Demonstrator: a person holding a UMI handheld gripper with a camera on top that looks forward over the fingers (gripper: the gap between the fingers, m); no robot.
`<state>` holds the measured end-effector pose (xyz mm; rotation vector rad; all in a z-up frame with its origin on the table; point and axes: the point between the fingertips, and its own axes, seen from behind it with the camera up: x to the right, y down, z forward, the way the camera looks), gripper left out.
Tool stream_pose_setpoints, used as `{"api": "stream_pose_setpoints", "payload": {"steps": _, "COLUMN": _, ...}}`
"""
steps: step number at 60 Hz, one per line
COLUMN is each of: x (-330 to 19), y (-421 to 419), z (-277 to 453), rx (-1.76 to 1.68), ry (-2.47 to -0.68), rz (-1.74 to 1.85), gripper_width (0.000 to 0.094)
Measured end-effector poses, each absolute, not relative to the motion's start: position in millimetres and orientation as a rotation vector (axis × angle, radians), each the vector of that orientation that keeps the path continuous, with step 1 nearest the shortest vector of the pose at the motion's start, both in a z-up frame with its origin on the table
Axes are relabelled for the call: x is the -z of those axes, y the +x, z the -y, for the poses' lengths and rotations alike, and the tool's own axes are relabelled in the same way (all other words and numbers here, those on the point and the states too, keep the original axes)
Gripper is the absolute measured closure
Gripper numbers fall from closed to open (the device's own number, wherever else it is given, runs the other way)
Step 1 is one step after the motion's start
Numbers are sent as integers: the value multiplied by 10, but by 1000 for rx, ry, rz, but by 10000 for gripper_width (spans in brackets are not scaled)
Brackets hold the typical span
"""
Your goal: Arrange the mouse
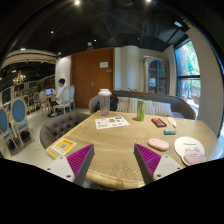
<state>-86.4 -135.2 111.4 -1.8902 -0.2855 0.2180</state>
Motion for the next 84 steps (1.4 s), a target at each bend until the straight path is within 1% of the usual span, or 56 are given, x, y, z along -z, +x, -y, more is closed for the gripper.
{"api": "stream_pose_setpoints", "payload": {"steps": 15, "x": -1002, "y": -737, "z": 1248, "rx": -167, "ry": -1909, "rz": 268, "gripper_width": 99}}
{"api": "stream_pose_setpoints", "payload": {"steps": 22, "x": -894, "y": -508, "z": 1096, "rx": -134, "ry": -1930, "rz": 250, "gripper_width": 99}}
{"api": "stream_pose_setpoints", "payload": {"steps": 23, "x": -818, "y": -509, "z": 1012, "rx": -125, "ry": -1932, "rz": 241, "gripper_width": 99}}
{"api": "stream_pose_setpoints", "payload": {"steps": 25, "x": -802, "y": -303, "z": 954, "rx": -116, "ry": -1947, "rz": 225, "gripper_width": 102}}
{"api": "stream_pose_setpoints", "payload": {"steps": 30, "x": -624, "y": -21, "z": 750, "rx": -78, "ry": -1981, "rz": 173, "gripper_width": 104}}
{"api": "stream_pose_setpoints", "payload": {"steps": 31, "x": -597, "y": 92, "z": 697, "rx": -69, "ry": -1990, "rz": 163, "gripper_width": 78}}
{"api": "stream_pose_setpoints", "payload": {"steps": 32, "x": -566, "y": 177, "z": 656, "rx": -57, "ry": -1997, "rz": 152, "gripper_width": 104}}
{"api": "stream_pose_setpoints", "payload": {"steps": 42, "x": -192, "y": 777, "z": 271, "rx": 28, "ry": -2068, "rz": 109, "gripper_width": 109}}
{"api": "stream_pose_setpoints", "payload": {"steps": 43, "x": -164, "y": 821, "z": 232, "rx": 31, "ry": -2074, "rz": 106, "gripper_width": 77}}
{"api": "stream_pose_setpoints", "payload": {"steps": 44, "x": -138, "y": 862, "z": 192, "rx": 32, "ry": -2081, "rz": 101, "gripper_width": 110}}
{"api": "stream_pose_setpoints", "payload": {"steps": 50, "x": 4, "y": 1041, "z": -23, "rx": 30, "ry": -2125, "rz": 75, "gripper_width": 111}}
{"api": "stream_pose_setpoints", "payload": {"steps": 56, "x": 120, "y": 1039, "z": -191, "rx": -28, "ry": -2169, "rz": 87, "gripper_width": 122}}
{"api": "stream_pose_setpoints", "payload": {"steps": 61, "x": 110, "y": 1004, "z": -335, "rx": -125, "ry": -2185, "rz": 54, "gripper_width": 142}}
{"api": "stream_pose_setpoints", "payload": {"steps": 72, "x": 133, "y": 1077, "z": -676, "rx": -88, "ry": -2196, "rz": 88, "gripper_width": 172}}
{"api": "stream_pose_setpoints", "payload": {"steps": 74, "x": 136, "y": 1083, "z": -731, "rx": -91, "ry": -2199, "rz": 79, "gripper_width": 204}}
{"api": "stream_pose_setpoints", "payload": {"steps": 81, "x": 139, "y": 1136, "z": -889, "rx": -73, "ry": -2199, "rz": 52, "gripper_width": 368}}
{"api": "stream_pose_setpoints", "payload": {"steps": 84, "x": 142, "y": 1140, "z": -907, "rx": -67, "ry": -2200, "rz": 39, "gripper_width": 380}}
